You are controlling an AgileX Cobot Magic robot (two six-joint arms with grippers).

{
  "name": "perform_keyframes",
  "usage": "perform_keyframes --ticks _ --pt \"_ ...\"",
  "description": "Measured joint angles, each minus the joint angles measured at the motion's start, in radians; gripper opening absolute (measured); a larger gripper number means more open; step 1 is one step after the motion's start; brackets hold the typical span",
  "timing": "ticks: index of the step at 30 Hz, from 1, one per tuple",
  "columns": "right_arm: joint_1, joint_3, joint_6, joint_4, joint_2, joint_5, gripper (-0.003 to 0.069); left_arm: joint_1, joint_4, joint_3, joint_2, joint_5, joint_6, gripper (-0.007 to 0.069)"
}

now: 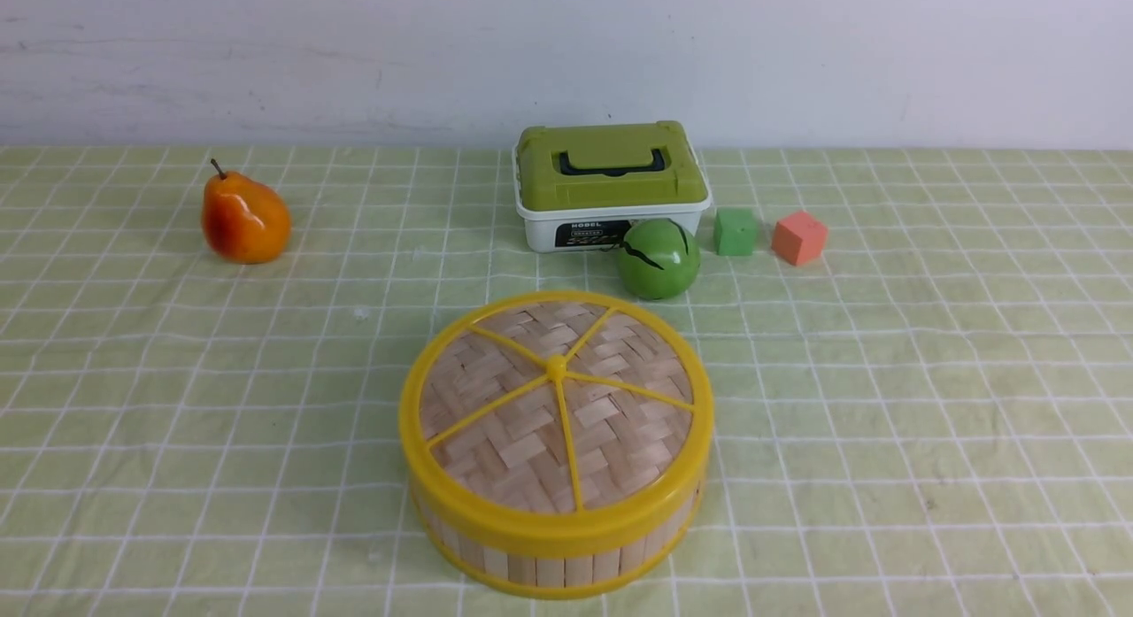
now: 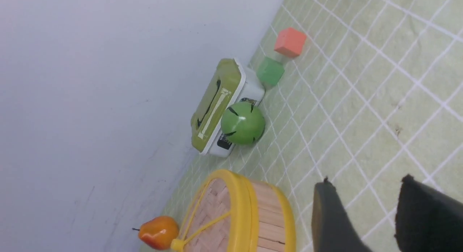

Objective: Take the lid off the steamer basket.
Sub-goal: Use the right arm to lift the lid of the steamer

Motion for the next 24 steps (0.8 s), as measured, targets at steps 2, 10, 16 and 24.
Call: perform_keyframes --ticks 2,10,16,24 --pt "0.000 0.000 -0.081 -0.005 0.000 0.003 0.0239 0.000 0.000 0.000 0.000 0.000 0.000 0.0239" --pt "0.000 -0.333 -0.391 -0.178 0.231 0.266 0.0038 0.000 0.000 0.000 0.000 0.000 0.000 0.0239" --pt "0.000 -0.825 -0.574 -0.395 0.671 0.652 -0.0021 0.000 0.000 0.000 0.000 0.000 0.000 0.0239" --pt "0.147 -1.176 -0.645 -0.474 1.046 0.860 -0.0003 0.000 0.000 0.000 0.000 0.000 0.000 0.0239"
